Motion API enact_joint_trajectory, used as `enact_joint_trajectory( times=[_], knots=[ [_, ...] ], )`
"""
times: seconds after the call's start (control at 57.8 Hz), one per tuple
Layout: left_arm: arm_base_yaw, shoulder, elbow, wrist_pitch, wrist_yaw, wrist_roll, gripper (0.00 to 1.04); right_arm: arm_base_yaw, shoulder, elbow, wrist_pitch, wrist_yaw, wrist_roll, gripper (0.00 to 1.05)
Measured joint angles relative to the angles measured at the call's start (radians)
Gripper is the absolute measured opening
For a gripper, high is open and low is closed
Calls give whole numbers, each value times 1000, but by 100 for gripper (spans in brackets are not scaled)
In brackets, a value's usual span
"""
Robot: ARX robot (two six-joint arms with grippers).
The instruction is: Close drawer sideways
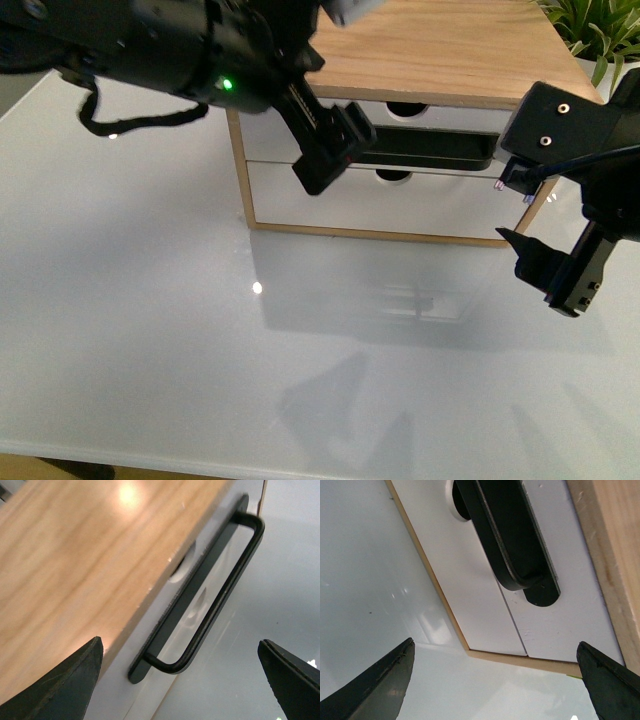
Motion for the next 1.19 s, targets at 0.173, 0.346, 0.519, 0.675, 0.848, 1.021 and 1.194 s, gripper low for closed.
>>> enact_joint_trajectory(
  times=[0.173,0.346,0.519,0.675,0.848,1.021,1.194],
  knots=[
    [43,-199,-152,87,48,-175,96,16,-180,-140,14,-2,95,96],
    [143,-463,-366,201,76,-430,96,24,-474,-296,14,35,345,96],
    [252,-680,-562,346,-140,-613,88,34,-741,-393,10,156,590,93],
    [275,-796,-756,469,-514,-598,50,-4,-770,-533,328,269,947,56],
    [304,-914,-871,468,-476,-595,17,-53,-896,-592,234,216,1004,23],
    [330,-1027,-948,435,-448,-594,2,-101,-1048,-613,109,154,1015,2],
    [406,-1175,-1015,354,-372,-591,2,-179,-1220,-613,-41,93,1017,2]
  ],
)
